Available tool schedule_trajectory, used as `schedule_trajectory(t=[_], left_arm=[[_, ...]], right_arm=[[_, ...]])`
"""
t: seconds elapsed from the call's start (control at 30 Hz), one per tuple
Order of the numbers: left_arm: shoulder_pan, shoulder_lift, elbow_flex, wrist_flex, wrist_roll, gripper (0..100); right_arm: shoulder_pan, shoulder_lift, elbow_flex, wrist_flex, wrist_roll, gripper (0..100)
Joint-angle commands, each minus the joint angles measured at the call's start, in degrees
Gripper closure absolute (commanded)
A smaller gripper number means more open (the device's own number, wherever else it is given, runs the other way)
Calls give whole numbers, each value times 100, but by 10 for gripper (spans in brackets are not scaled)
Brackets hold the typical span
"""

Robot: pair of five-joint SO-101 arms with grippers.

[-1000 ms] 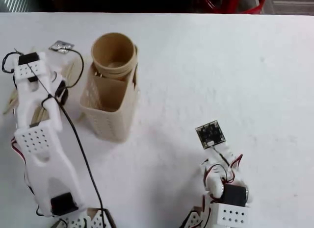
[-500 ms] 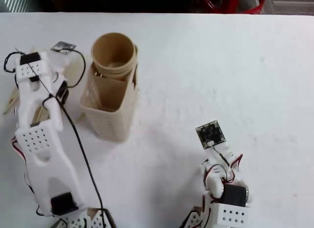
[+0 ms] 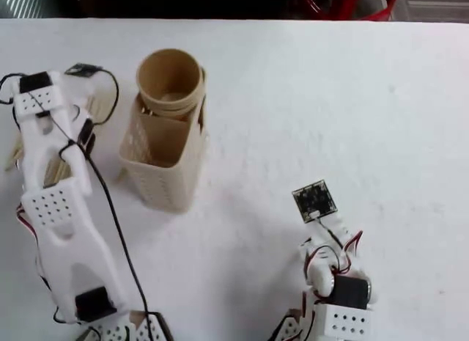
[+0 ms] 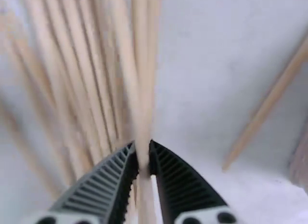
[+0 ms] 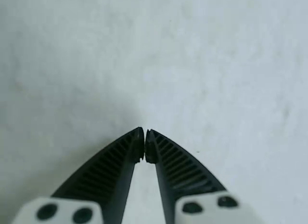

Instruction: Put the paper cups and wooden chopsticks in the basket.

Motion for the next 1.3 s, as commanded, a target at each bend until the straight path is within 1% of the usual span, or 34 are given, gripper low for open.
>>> schedule_trajectory(t=[0.0,0.37,0.67,0.8,0.9,1.0,1.1,1.13,1.27], left_arm=[[-75,-681,-475,114,167,976],[-84,-1552,-290,149,193,976],[-13,-2853,967,123,290,976],[110,-3837,1644,62,466,976],[233,-4971,2400,-378,651,976],[576,-6343,3631,-1020,730,977],[1095,-7767,5081,-1767,765,977],[1209,-8198,5503,-2066,879,977],[1429,-9543,6734,-3103,1222,977]], right_arm=[[-13,-48,53,40,18,979],[-13,-57,53,40,18,979],[-13,-57,53,40,18,979],[-13,-57,53,31,18,979],[-13,-57,53,31,18,979],[-13,-57,53,31,18,979],[-13,-57,53,40,18,979],[-13,-57,53,40,18,979],[-13,-57,53,40,18,979]])
